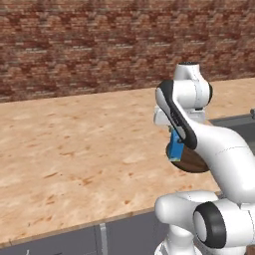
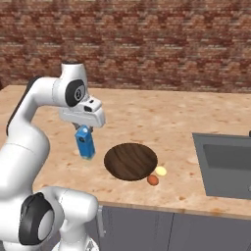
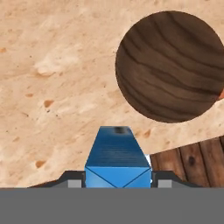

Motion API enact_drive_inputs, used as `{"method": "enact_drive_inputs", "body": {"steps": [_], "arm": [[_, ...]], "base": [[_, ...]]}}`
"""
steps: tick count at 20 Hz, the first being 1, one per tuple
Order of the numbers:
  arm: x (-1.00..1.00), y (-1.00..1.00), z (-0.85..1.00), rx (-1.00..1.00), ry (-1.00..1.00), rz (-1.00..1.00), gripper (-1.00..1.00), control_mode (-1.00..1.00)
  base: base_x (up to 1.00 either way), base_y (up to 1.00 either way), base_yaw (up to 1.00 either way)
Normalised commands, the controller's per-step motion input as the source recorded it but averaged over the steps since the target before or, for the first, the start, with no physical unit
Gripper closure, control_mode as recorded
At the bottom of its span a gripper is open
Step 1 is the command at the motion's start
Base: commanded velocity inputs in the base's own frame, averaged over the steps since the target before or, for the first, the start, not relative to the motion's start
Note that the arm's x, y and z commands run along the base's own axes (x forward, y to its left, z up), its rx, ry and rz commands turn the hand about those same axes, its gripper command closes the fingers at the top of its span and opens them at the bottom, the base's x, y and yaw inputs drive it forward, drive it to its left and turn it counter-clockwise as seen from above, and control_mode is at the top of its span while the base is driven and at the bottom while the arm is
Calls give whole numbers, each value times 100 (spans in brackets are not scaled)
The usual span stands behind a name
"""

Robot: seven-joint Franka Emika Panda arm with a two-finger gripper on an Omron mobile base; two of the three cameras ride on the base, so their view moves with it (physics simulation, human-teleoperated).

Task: Gather the eggs and milk located in the vicinity of the sink area and place them right next to the bowl.

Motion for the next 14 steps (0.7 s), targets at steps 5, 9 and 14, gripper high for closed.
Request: {"method": "enact_drive_inputs", "body": {"steps": [5, 9, 14], "arm": [[46, 1, -37, -13, -8, 0, 100, -100], [2, 5, -14, -5, -5, 0, 100, -100], [0, 10, 1, 1, 2, 2, 100, -100]], "base": [[0, 0, 0], [0, 0, 0], [0, 0, 0]]}}
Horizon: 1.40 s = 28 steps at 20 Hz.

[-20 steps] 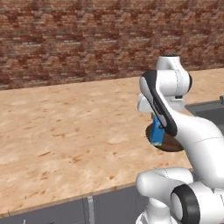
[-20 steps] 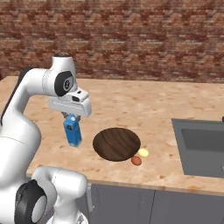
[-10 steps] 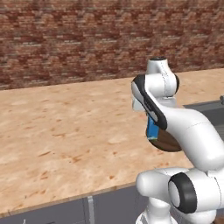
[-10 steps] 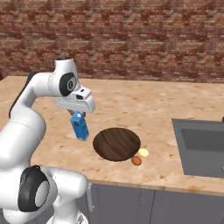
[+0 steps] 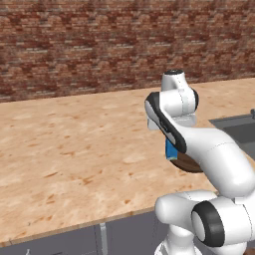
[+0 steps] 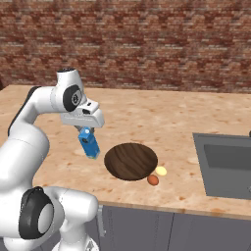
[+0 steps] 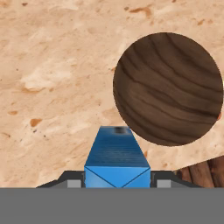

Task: Gather the eggs and milk located in the vicinity of the sink area and place them right next to the bowl.

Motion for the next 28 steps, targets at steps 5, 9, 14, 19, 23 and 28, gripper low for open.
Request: {"method": "enact_drive_inputs", "body": {"steps": [5, 9, 14, 19, 23, 28], "arm": [[9, 2, 0, 4, 7, 9, 100, -100], [24, 3, -14, 2, 11, 13, 100, -100], [9, 1, -24, -2, 4, 5, 100, -100], [0, 0, -34, -1, 0, 0, 100, -100], [0, 3, -30, 0, -1, 2, 100, -100], [6, 1, -24, 0, -2, 3, 100, -100]], "base": [[0, 0, 0], [0, 0, 0], [0, 0, 0], [0, 0, 0], [0, 0, 0], [0, 0, 0]]}}
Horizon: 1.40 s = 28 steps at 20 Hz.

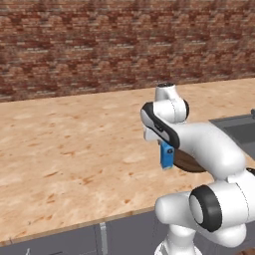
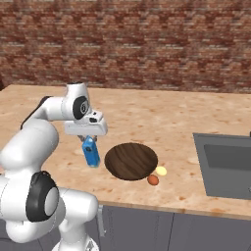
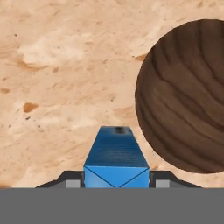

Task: Gather the eggs and milk located in the vicinity of the sink area and place them right next to the bowl.

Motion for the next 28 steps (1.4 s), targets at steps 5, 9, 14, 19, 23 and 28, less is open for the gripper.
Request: {"method": "enact_drive_inputs", "body": {"steps": [5, 9, 14, 19, 23, 28], "arm": [[27, 0, -13, 0, -1, 3, 100, -100], [36, 0, -3, 0, 0, 2, 100, -100], [8, 0, 0, 0, 1, 0, 100, -100], [10, -7, -14, 0, 1, 0, 100, -100], [12, -8, -25, 0, 0, 0, 100, -100], [1, -1, -12, 0, 0, 0, 100, -100]], "base": [[0, 0, 0], [0, 0, 0], [0, 0, 0], [0, 0, 0], [0, 0, 0], [0, 0, 0]]}}
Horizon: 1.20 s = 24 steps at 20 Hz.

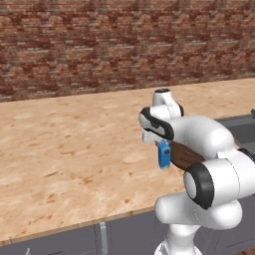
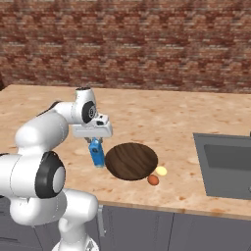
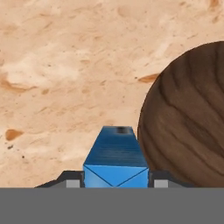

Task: Gather the eggs and milk located in the vicinity of the sink area and place them right next to the bowl.

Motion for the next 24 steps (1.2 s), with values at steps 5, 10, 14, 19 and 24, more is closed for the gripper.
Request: {"method": "enact_drive_inputs", "body": {"steps": [5, 10, 14, 19, 24], "arm": [[2, 0, -32, 0, 0, 0, 100, -100], [3, 0, -25, 0, 0, 0, 100, -100], [0, 0, -7, 0, 0, 0, 100, -100], [0, 0, -19, 0, 0, 0, 100, -100], [0, 0, -20, 0, 0, 0, 100, -100]], "base": [[0, 0, 0], [0, 0, 0], [0, 0, 0], [0, 0, 0], [0, 0, 0]]}}
